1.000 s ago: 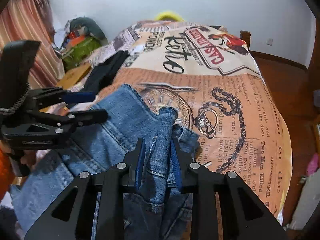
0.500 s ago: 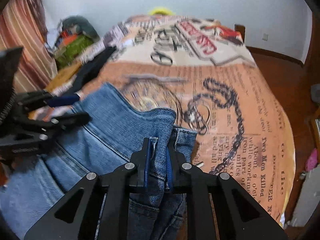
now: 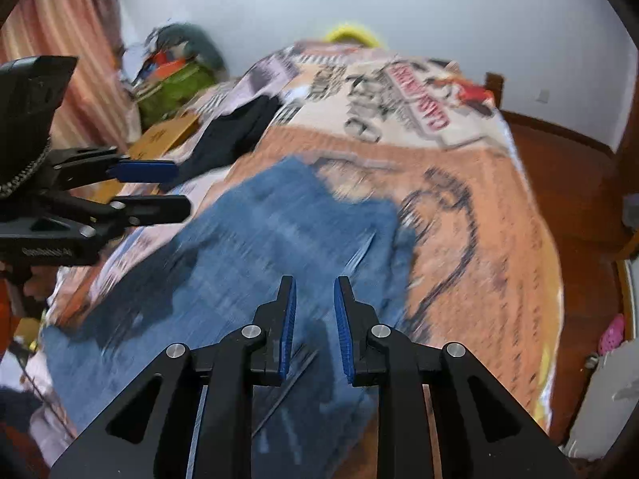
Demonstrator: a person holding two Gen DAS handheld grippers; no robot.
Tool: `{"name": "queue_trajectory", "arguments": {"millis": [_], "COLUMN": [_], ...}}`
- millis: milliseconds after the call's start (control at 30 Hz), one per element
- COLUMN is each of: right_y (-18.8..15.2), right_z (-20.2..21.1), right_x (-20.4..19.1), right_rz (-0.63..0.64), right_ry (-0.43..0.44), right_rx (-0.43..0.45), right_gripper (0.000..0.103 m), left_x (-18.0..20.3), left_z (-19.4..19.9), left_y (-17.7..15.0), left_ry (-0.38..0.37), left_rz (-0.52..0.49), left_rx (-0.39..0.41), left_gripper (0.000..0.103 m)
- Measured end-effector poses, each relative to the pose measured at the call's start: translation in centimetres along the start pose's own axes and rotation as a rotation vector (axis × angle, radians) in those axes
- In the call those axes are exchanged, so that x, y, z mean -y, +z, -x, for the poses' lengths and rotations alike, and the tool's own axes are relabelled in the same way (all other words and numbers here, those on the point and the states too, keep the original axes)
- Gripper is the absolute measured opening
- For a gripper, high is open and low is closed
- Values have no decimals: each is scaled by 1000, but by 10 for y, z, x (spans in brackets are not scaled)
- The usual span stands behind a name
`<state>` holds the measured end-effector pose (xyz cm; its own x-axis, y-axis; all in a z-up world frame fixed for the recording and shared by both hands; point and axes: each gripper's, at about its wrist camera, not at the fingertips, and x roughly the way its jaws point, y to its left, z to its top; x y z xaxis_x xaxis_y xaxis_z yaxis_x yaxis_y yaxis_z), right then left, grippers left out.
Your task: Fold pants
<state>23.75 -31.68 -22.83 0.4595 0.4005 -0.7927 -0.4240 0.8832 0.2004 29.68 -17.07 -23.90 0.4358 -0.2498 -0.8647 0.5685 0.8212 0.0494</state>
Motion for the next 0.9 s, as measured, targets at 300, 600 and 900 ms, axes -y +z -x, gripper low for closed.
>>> {"name": "queue_trajectory", "arguments": {"millis": [300,600,900], "right_y": [-23,-53,-67], "right_z": [9,33,8], "right_x": [8,21,40], "right_rz": [-91,-213,-344], "right_ry": [0,-1,102], "right_rx": [-18,-14,-55], "right_gripper": [25,51,62], "left_x": [-14,-32,-31], "left_z": [11,32,-7], "left_y": [-25,-38,-47], "left_ry": [50,-96,-183], "left_rz": [67,241,256], "left_rx": [-10,7,-109], "left_gripper": [61,94,94]}}
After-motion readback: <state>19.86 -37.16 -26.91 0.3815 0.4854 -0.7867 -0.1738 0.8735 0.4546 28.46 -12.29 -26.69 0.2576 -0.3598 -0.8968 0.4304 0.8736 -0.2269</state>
